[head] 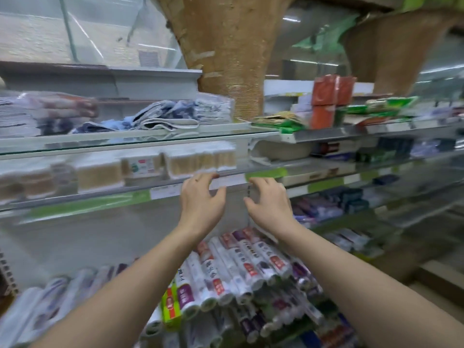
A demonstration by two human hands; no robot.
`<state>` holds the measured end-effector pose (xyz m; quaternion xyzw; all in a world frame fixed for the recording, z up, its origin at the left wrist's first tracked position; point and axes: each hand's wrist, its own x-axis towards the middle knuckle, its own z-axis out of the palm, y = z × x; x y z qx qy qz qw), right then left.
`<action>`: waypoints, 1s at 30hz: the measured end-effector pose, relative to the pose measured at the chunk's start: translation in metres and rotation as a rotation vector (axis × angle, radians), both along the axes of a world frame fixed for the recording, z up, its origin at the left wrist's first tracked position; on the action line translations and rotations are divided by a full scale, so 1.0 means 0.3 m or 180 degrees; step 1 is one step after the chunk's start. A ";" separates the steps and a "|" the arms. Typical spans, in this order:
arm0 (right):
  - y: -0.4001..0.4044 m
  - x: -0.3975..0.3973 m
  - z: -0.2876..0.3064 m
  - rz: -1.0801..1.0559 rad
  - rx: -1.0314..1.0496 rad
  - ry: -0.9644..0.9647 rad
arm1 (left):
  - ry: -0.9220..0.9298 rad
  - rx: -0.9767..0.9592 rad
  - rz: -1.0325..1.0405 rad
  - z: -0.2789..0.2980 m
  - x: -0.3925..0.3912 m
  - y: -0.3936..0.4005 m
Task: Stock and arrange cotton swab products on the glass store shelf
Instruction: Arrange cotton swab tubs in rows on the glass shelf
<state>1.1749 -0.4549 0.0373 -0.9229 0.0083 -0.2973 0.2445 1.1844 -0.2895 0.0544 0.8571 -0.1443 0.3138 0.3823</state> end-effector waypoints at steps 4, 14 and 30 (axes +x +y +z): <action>-0.250 -0.036 -0.019 -0.0108 0.0159 0.0091 | 0.0073 0.0089 -0.0188 -0.005 -0.003 -0.234; -0.586 0.066 -0.023 -0.0314 0.0390 0.0169 | 0.0204 0.0388 -0.0271 0.032 0.140 -0.527; -0.804 0.674 0.091 -0.0275 -0.0013 0.0842 | 0.1014 0.1233 -0.0292 0.151 0.771 -0.740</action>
